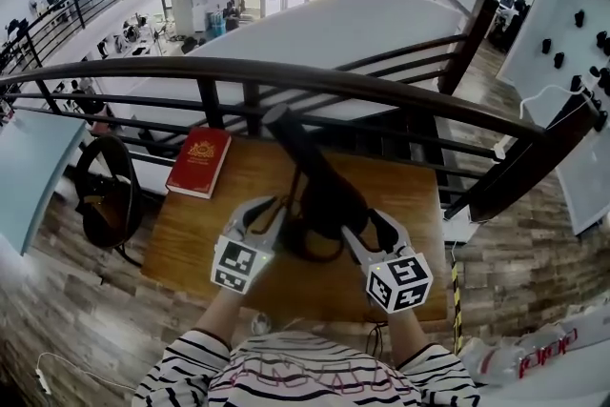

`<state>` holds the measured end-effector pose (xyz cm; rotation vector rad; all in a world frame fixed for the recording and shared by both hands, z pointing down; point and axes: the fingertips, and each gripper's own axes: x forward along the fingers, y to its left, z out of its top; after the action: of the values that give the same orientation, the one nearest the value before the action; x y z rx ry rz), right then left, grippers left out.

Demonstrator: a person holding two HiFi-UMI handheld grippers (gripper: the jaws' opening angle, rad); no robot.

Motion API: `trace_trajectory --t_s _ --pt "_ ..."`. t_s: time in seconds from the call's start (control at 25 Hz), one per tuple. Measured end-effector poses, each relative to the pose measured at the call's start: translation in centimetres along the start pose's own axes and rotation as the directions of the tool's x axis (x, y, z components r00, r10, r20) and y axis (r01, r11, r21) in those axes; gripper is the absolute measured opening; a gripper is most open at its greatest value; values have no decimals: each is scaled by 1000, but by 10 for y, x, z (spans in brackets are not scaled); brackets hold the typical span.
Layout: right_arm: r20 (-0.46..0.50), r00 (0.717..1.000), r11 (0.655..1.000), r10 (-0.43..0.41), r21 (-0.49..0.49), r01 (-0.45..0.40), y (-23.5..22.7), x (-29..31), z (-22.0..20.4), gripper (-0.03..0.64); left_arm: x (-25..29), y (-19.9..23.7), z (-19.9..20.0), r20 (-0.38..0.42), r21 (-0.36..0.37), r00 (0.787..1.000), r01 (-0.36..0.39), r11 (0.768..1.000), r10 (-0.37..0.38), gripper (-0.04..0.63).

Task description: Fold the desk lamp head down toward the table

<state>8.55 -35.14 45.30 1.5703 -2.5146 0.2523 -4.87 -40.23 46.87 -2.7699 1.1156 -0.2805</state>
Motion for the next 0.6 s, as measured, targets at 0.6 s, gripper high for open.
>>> trace_trajectory --t_s 0.6 --pt "8 998 997 55 51 -56 6 -62 -41 131 -52 -70 -16 -49 -83 994 -106 991 102 3"
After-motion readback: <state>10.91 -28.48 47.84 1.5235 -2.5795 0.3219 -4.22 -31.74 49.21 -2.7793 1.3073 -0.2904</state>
